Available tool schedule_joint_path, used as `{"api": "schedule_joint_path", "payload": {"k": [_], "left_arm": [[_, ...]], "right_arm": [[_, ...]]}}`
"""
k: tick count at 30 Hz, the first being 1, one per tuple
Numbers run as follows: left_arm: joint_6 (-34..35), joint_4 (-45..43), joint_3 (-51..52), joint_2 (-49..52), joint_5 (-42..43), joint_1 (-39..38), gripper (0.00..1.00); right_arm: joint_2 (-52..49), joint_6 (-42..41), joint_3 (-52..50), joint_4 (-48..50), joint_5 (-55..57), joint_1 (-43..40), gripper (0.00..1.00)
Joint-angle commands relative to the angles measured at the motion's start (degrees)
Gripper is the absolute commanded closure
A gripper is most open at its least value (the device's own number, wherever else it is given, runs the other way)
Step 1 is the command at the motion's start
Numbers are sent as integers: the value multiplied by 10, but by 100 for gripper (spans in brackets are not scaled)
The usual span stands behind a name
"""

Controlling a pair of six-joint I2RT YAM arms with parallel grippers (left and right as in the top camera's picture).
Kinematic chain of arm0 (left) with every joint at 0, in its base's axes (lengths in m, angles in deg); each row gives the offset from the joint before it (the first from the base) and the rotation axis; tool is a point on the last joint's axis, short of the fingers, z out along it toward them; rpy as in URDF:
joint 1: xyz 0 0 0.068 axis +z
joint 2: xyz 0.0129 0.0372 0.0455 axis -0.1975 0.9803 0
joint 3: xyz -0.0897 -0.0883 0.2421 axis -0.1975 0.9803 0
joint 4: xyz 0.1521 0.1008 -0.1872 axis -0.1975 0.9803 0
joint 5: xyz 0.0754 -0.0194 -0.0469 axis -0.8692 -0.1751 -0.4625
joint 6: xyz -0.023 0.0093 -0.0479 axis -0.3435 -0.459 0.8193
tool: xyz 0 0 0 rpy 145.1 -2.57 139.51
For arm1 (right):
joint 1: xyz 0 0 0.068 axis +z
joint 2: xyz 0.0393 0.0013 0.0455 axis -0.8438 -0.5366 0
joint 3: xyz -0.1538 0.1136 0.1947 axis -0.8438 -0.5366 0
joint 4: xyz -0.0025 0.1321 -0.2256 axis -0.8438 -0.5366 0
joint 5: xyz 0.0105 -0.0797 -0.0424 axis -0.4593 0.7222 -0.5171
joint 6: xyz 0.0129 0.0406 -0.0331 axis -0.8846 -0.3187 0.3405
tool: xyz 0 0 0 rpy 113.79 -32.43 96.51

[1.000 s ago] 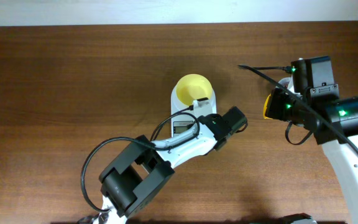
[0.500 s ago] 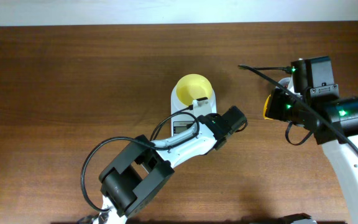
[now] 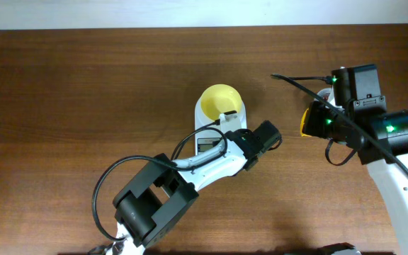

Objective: Scoop item into bowl and weigh 50g on scale

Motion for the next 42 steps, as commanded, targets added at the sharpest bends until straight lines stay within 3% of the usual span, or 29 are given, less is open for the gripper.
{"api": "schedule_joint_path", "payload": {"k": [1,16,29,34,36,37,39,40,42], "left_arm": [[5,9,13,38,36,7,100],[5,31,3,31,37,6,100],[5,127,-1,-192,43,10,100],[-53,185,-1,-300,44,48,100],[-129,210,-1,-334,46,66,98],[-199,210,-1,-345,54,70,88],[-323,210,-1,-355,59,72,36],[-403,213,-1,-356,84,72,4],[-480,221,0,-356,119,72,1]], "right_arm": [[6,4,12,-1,7,2,96],[6,4,12,-2,5,2,96],[6,4,12,-2,5,2,96],[6,5,12,-2,5,2,96],[6,5,12,-2,8,2,96],[6,6,12,-2,8,2,96],[6,6,12,-2,9,2,96],[6,6,12,-2,9,2,96],[6,6,12,-2,9,2,96]]}}
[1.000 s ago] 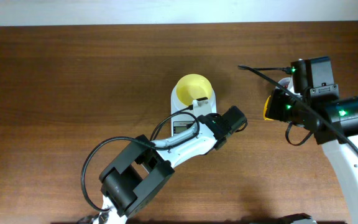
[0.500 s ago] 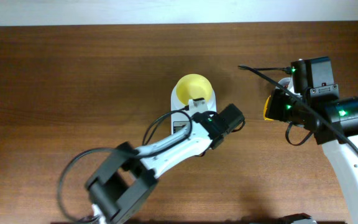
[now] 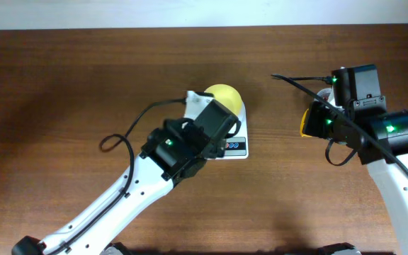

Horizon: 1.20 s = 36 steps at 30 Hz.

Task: Scoop item into bowl and weigh 50g on scale
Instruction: 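Lift the left gripper back from the scale and hold it aside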

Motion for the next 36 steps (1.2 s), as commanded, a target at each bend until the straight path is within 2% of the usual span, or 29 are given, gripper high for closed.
{"api": "schedule_joint_path", "payload": {"k": [1,5,7,9,12,20,24,31,34,36], "left_arm": [[-211,7,5,-8,71,2,1],[-330,7,5,-8,187,34,1],[-427,17,5,-8,283,73,1],[-433,17,5,-8,270,95,1],[-433,2,5,-7,200,118,1],[-433,1,5,-7,195,119,1],[-499,-1,10,-8,272,119,1],[-473,-48,36,-29,303,151,1],[-473,-73,65,-82,303,176,1],[-473,-97,102,-115,333,187,1]], "right_arm": [[6,6,12,0,9,2,96],[6,6,12,0,9,2,96],[6,6,12,0,9,2,96],[6,6,12,0,9,2,96],[6,7,12,0,9,2,96],[6,6,12,-4,9,2,96],[6,6,12,-6,9,2,96],[5,6,12,-14,8,2,96],[4,6,12,-14,7,2,96],[4,6,12,-13,7,2,96]]}}
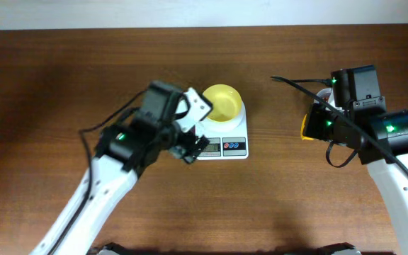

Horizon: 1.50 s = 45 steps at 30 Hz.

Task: Scoop item into bowl and weigh 50g on scale
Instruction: 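Lift the left gripper back from the scale and hold it aside, then move the yellow scoop with the right gripper into the bean tub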

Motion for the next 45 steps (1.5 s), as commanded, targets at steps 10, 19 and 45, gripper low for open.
{"api": "schedule_joint_path", "payload": {"k": [10,19,45], "left_arm": [[3,-65,106,-73,82,18,1],[3,-65,106,-73,82,17,1],[3,-65,106,-73,82,17,1]], "right_arm": [[4,4,12,-4,7,2,96],[4,4,12,-3,7,2,96],[4,63,12,-10,11,2,96]]}}
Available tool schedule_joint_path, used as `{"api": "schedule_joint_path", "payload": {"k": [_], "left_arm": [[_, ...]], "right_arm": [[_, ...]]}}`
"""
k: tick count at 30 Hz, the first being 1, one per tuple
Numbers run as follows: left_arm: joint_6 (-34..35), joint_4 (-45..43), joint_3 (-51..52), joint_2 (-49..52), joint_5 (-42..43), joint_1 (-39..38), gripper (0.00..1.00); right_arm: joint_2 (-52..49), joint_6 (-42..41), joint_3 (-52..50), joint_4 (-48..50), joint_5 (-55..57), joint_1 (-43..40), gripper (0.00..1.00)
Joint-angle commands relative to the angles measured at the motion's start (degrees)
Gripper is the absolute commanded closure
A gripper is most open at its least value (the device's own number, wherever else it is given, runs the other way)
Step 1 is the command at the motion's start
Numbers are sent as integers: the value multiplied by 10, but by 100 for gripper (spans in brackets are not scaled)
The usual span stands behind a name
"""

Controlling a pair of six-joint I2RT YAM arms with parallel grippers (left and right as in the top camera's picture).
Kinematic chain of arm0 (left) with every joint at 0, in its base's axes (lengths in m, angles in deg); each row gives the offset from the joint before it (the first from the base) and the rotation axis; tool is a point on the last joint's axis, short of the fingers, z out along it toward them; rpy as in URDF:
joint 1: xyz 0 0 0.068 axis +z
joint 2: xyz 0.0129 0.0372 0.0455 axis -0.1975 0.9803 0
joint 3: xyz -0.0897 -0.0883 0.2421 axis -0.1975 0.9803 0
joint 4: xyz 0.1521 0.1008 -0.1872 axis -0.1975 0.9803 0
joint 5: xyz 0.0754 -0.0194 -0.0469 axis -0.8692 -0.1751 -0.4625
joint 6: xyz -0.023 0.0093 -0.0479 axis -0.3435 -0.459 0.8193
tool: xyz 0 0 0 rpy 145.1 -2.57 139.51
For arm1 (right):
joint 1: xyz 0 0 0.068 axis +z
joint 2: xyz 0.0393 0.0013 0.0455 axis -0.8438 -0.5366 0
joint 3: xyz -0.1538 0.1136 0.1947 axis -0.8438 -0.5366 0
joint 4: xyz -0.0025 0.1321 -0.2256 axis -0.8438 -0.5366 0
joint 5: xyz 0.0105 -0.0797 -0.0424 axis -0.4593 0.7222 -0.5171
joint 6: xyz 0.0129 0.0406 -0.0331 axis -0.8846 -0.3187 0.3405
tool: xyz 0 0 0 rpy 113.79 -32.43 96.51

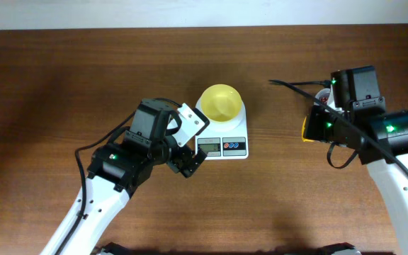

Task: Scoop item into bowl and weigh 50g on scale
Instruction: 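Move the yellow scoop with the right gripper into the bean tub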

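Observation:
A yellow bowl stands on the white scale, and its inside looks empty. My left gripper hangs just left of the scale's display, near its front left corner. Its dark fingers are seen from above, and their spacing is unclear. At the right, my right arm reaches down over a yellow container, only an edge of which shows. The right gripper is mostly hidden under its own wrist. No scoop is visible.
A black cable loops out to the left of the right arm. The brown wooden table ends at a pale wall along the far edge.
My left arm has drawn back a little toward the front. Its gripper now sits lower beside the scale's front left corner. The bowl, the scale and the right arm are unchanged.
My left arm first lay folded across the scale's display, with its gripper to the right of the scale. Then it covered the scale and part of the bowl. Later it stood left of the bowl, and now it is left of the display. The right arm stayed over the yellow container.

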Motion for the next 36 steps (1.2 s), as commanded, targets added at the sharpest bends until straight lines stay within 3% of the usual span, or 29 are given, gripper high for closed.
{"api": "schedule_joint_path", "payload": {"k": [1,5,10,15,20,29,36], "left_arm": [[2,-3,0,-4,10,3,1],[2,-3,0,-4,10,3,1],[2,-3,0,-4,10,3,1],[2,-3,0,-4,10,3,1],[2,-3,0,-4,10,3,1],[2,-3,0,-4,10,3,1],[2,-3,0,-4,10,3,1]], "right_arm": [[3,56,12,3,12,1,96],[-14,116,12,40,6,-60,96],[-49,231,12,41,-111,-214,96],[-118,324,12,91,-164,-300,96],[-195,354,12,133,-236,-326,96],[-226,380,12,227,-215,-326,96],[-268,384,11,233,-195,-327,96]]}}
